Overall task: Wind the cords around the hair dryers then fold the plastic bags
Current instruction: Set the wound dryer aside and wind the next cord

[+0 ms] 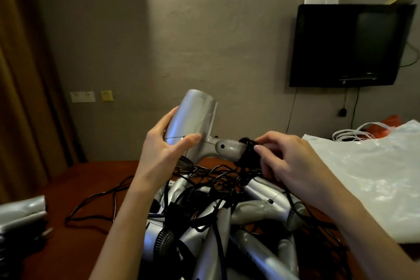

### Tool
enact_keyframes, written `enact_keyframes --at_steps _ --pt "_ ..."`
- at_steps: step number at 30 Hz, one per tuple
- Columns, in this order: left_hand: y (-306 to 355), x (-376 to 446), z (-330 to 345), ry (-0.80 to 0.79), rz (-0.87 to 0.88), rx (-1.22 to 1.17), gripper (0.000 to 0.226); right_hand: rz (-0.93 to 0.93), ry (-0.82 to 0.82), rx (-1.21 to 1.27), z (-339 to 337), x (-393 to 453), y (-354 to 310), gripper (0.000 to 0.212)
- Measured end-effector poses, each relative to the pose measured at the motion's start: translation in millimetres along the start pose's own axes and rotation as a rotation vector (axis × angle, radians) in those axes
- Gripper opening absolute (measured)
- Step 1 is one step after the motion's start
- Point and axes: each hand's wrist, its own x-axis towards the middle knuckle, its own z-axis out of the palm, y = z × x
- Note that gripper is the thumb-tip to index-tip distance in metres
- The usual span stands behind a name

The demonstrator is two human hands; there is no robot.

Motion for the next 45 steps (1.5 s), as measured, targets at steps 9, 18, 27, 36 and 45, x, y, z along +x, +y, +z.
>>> enact_keyframes --at_steps 9,18,27,36,45 --pt "-3 -1 5 0.203 -0.148 -0.064 0.096 -0.037 0.019 0.170 30 -2 -5 0.037" --pt "5 -1 15 0.184 -0.329 -0.281 0.057 0.206 -0.266 0.681 17 5 12 0.015" --pt "11 -1 18 -0.034 -0.438 -0.451 0.051 0.222 -0.150 0.200 -1 7 33 0.073" --pt "5 -1 9 -0.286 -0.383 -0.310 0.047 0.126 -0.542 0.254 -13 12 78 0.052" --pt "7 -6 8 -0.379 -0.210 -0.185 0.054 0.253 -0.393 0.279 -19 13 52 0.032"
